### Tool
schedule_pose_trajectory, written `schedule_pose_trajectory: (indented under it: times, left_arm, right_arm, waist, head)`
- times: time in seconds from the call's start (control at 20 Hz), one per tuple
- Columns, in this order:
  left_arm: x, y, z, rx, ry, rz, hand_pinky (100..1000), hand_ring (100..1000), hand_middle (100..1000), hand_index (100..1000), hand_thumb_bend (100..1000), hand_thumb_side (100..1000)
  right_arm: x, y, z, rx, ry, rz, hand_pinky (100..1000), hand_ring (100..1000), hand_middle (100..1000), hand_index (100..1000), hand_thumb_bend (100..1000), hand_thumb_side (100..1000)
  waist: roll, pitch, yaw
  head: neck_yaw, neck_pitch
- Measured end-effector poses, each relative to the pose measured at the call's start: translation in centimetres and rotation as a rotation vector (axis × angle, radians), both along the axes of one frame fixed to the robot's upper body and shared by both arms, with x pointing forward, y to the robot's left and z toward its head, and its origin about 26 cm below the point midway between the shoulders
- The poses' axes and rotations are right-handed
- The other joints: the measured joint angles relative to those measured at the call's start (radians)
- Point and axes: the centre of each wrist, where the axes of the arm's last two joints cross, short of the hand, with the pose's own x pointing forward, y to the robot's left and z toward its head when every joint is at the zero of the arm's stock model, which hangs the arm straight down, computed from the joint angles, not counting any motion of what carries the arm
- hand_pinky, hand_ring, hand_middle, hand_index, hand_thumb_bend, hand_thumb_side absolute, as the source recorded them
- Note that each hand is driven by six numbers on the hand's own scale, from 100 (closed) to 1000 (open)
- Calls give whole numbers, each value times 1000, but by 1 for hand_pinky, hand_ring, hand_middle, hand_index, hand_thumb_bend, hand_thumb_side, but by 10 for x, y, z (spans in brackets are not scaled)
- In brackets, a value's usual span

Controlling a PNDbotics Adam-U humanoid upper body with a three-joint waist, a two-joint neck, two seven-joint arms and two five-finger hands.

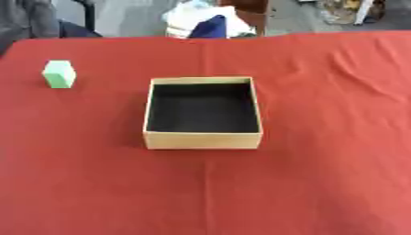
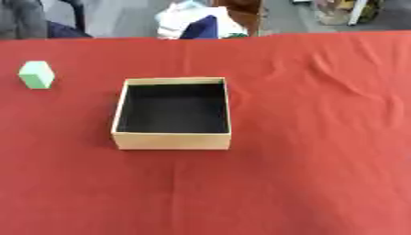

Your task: Pick up objects on the table and place them in the box.

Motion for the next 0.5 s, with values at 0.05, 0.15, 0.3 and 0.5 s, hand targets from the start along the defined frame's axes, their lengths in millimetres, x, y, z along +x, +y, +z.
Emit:
schedule_pose_trajectory:
  times: [0.05,0.15,0.3,0.5]
  left_arm:
    - [0,0,0,0,0,0,647,664,643,721,100,349]
    - [0,0,0,0,0,1,647,664,643,721,100,347]
    - [0,0,0,0,0,4,649,665,644,723,100,341]
    - [0,1,9,-1,-32,17,656,666,644,728,100,318]
  right_arm:
    - [0,0,0,0,0,0,649,747,834,930,100,531]
    - [0,0,0,0,-1,0,649,747,834,930,100,531]
    - [0,0,0,0,-2,0,649,747,833,930,100,531]
    - [0,0,0,0,-1,0,648,747,833,930,100,531]
  waist:
    - [0,0,-1]
    - [0,0,-3]
    - [1,0,-3]
    - [2,-2,-5]
  head:
    - [0,0]
    - [0,0]
    - [-1,0]
    - [-2,0]
